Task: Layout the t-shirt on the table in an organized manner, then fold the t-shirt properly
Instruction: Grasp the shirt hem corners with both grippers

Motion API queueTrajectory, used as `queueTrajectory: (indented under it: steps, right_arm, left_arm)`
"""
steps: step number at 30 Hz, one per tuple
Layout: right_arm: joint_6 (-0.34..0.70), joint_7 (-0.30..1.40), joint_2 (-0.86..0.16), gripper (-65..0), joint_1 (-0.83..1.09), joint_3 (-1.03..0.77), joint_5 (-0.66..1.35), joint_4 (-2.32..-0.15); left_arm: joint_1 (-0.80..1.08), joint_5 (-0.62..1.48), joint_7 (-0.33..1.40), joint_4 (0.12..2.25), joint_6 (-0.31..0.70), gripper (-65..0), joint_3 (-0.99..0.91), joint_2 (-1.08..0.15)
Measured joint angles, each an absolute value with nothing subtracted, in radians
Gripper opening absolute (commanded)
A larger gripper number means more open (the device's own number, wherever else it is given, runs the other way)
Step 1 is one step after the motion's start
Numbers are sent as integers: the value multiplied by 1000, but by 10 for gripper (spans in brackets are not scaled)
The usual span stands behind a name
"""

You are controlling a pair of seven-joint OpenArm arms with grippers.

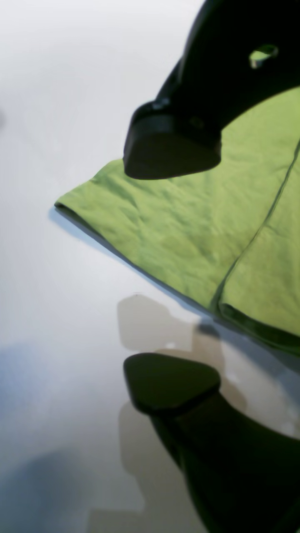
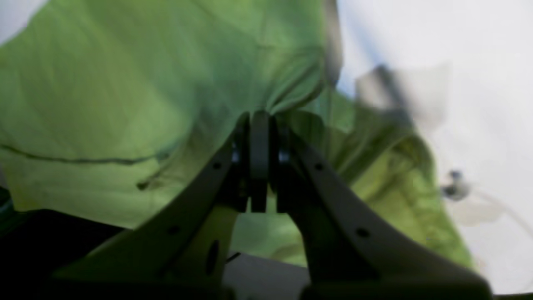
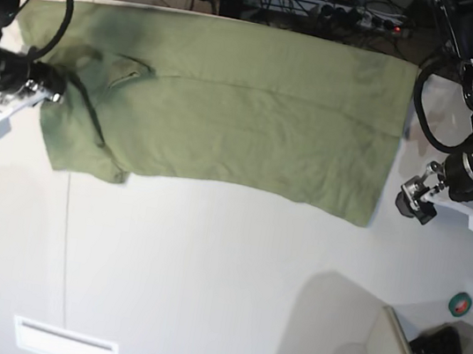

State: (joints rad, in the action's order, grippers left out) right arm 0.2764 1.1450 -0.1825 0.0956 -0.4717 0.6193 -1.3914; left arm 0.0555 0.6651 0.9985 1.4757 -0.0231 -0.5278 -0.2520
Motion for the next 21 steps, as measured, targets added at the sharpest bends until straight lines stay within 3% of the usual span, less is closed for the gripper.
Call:
queueTrajectory:
  steps: [2, 5, 7, 13, 18, 21]
  right_arm:
    - [276, 1148, -176, -650, 104, -472, 621, -1391]
    - [277, 1144, -176, -450, 107, -473, 620, -1391]
    - [274, 1137, -170, -375, 117, -473, 617, -1417]
    - [272, 1084, -183, -354, 136, -511, 624, -1613]
    - [172, 1053, -313, -140, -123, -355, 618, -1312]
    - [171, 930, -354, -143, -222, -188, 622, -1109]
  left_arm:
    - [55, 666, 999, 1476, -23, -20, -527, -252]
    - [55, 665, 999, 1476, -23, -20, -527, -252]
    - [55, 665, 999, 1476, -23, -20, -527, -252]
    - [53, 664, 999, 1475, -23, -20, -527, -253]
    - [53, 663, 997, 1475, -23, -20, -529, -253]
    - [52, 663, 999, 1475, -22, -20, -527, -251]
